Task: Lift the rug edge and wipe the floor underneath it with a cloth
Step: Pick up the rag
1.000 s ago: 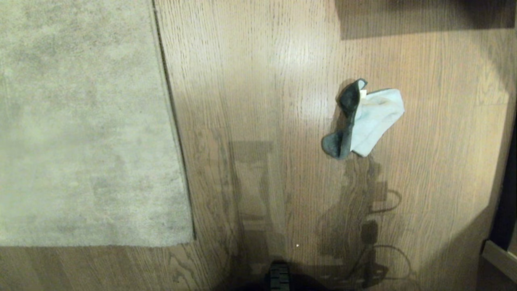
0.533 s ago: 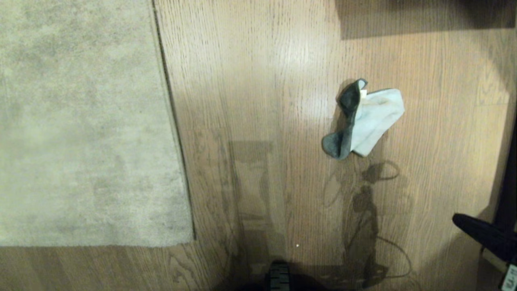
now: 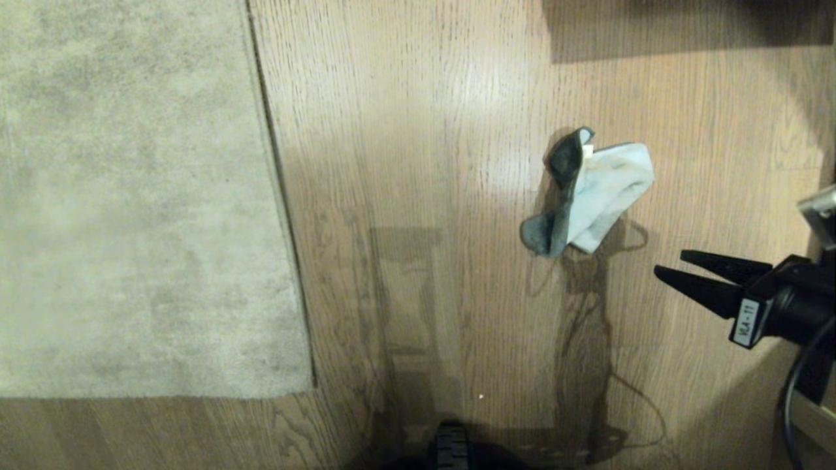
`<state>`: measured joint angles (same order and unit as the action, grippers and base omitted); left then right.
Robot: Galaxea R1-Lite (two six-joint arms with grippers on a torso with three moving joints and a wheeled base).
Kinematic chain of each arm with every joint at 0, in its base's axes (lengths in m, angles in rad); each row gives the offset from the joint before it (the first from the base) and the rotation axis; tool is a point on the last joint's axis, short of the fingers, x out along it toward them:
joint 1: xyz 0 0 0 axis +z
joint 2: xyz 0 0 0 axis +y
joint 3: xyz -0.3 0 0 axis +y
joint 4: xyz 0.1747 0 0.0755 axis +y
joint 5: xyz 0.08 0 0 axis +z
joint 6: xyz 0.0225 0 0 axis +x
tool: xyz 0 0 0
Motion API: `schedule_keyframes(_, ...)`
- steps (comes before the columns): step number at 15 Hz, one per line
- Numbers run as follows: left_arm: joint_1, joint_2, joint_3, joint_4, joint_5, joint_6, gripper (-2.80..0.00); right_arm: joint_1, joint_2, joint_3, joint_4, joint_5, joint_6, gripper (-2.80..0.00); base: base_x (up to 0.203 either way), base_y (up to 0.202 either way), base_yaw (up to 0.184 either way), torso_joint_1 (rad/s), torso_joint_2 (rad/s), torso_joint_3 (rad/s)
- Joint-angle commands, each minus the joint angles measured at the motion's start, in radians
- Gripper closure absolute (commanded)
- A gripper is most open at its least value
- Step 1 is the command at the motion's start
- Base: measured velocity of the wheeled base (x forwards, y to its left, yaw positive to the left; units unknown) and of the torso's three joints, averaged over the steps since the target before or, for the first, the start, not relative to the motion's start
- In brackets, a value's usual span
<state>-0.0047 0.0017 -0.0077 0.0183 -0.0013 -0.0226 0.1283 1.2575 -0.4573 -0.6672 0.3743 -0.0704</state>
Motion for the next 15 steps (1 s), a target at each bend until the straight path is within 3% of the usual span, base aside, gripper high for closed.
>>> schedule_keyframes(1,0.0,0.0,0.0,0.0,0.0,0.0,0.0,0.044,0.08,-0.06,-0.005,0.002,-0.003,-2.8,0.0,0.0,0.0,0.0,0.0,0.0)
schedule_keyframes(6,0.0,0.0,0.0,0.0,0.0,0.0,0.0,0.176,0.19,-0.169,-0.005,-0.003,-0.005,-2.8,0.0,0.0,0.0,0.0,0.0,0.0)
schedule_keyframes(15,0.0,0.0,0.0,0.0,0.0,0.0,0.0,0.238,0.363,-0.301,-0.15,-0.009,-0.005,-2.8,0.0,0.0,0.0,0.0,0.0,0.0)
